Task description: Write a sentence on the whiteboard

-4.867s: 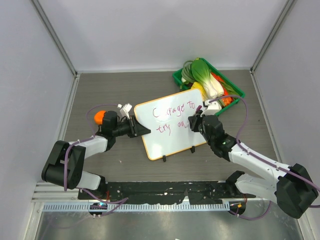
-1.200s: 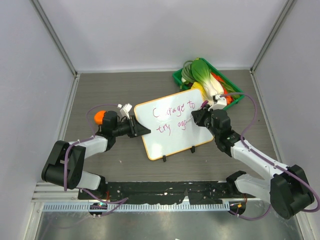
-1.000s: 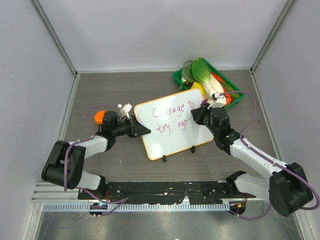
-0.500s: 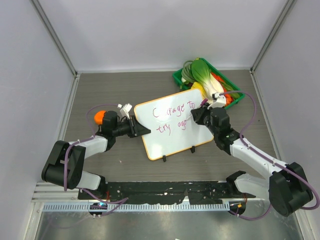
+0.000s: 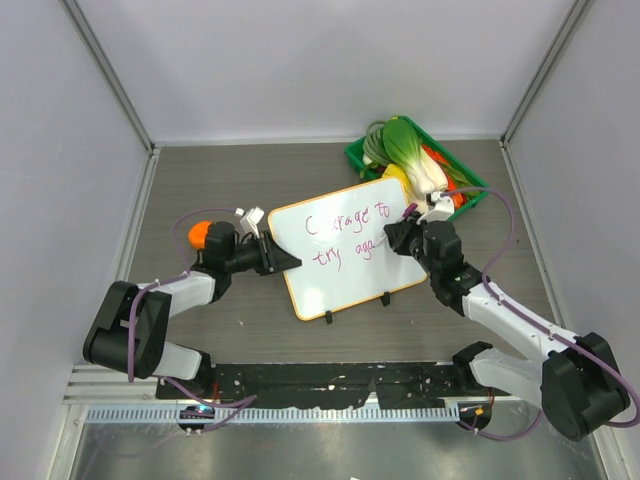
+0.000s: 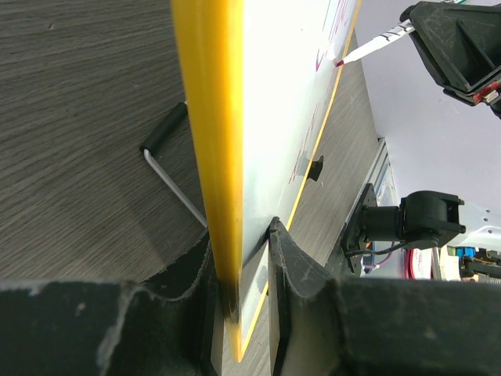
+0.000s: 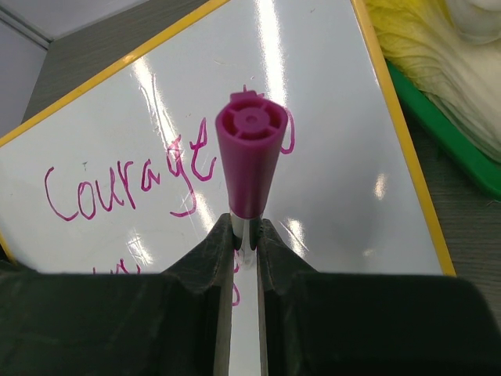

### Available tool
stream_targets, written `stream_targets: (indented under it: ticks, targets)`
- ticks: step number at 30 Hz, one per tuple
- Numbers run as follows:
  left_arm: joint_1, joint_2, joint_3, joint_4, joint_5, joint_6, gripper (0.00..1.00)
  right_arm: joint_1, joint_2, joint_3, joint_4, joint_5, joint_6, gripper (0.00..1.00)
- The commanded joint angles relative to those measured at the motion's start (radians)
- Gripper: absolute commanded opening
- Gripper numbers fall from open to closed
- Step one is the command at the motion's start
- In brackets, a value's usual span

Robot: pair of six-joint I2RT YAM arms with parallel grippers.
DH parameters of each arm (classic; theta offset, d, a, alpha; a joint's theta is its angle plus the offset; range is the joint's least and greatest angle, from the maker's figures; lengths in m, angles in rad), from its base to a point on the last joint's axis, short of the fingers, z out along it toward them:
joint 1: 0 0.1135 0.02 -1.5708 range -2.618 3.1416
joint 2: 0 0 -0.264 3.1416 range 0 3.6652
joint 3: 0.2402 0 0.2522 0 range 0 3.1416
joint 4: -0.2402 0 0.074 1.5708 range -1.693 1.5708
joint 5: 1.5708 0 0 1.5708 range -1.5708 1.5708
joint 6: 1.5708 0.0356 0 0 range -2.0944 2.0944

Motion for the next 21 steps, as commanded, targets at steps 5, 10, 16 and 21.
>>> stream_targets:
  ticks: [5,10,16,21]
  targets:
    - [-0.008,0.039,-0.018,-0.136,-0.193,0.137,0.00,-0.002,-0.023,0.020,-0.025,0.034,-0.018,0.01]
    - [-0.008,0.038,-0.020,-0.136,-0.193,0.139,0.00,-0.001,-0.010,0.065,-0.011,0.027,-0.015,0.01]
    - [-0.008,0.038,-0.020,-0.136,-0.193,0.139,0.00,-0.002,-0.010,0.109,-0.008,0.029,-0.012,0.01]
    - [-0.008,0.041,-0.017,-0.136,-0.190,0.137,0.00,-0.001,-0.002,0.120,-0.015,0.047,-0.021,0.01]
